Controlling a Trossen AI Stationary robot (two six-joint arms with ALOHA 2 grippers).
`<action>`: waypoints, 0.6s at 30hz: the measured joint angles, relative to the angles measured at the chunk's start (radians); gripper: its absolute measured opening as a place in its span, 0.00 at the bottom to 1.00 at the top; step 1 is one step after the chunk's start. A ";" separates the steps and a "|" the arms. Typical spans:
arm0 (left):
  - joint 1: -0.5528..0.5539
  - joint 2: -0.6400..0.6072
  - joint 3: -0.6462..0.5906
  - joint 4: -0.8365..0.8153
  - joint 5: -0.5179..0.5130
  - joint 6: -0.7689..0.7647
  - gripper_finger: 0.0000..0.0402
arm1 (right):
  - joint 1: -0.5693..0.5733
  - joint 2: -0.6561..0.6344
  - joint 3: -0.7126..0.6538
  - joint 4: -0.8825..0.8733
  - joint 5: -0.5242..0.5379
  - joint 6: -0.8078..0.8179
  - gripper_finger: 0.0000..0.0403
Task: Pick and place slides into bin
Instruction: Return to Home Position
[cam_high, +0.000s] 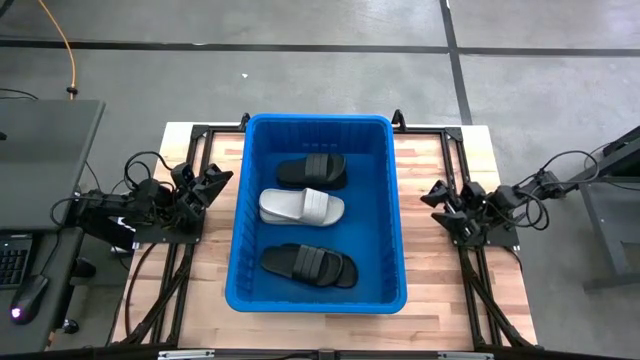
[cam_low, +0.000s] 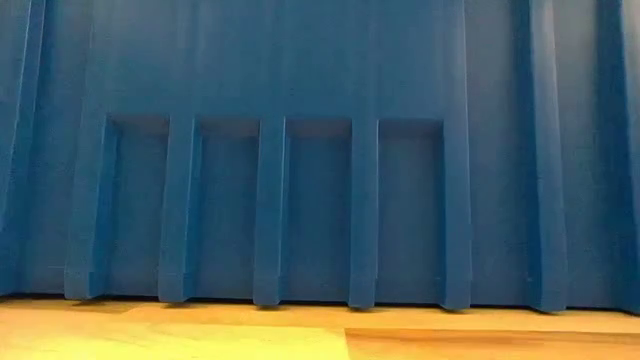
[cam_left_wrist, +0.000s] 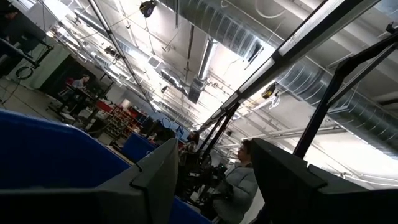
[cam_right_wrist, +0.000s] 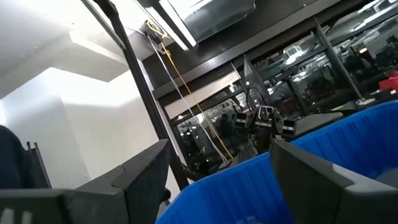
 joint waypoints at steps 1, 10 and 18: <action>0.000 0.000 0.000 0.000 0.000 0.000 0.48 | 0.000 0.000 0.000 -0.006 0.000 0.000 0.66; 0.000 0.000 0.000 0.000 0.000 0.000 0.48 | 0.000 0.000 0.000 -0.047 -0.001 0.000 0.66; 0.000 0.000 0.000 0.000 0.001 0.000 0.48 | 0.000 0.000 0.000 -0.118 -0.001 -0.001 0.66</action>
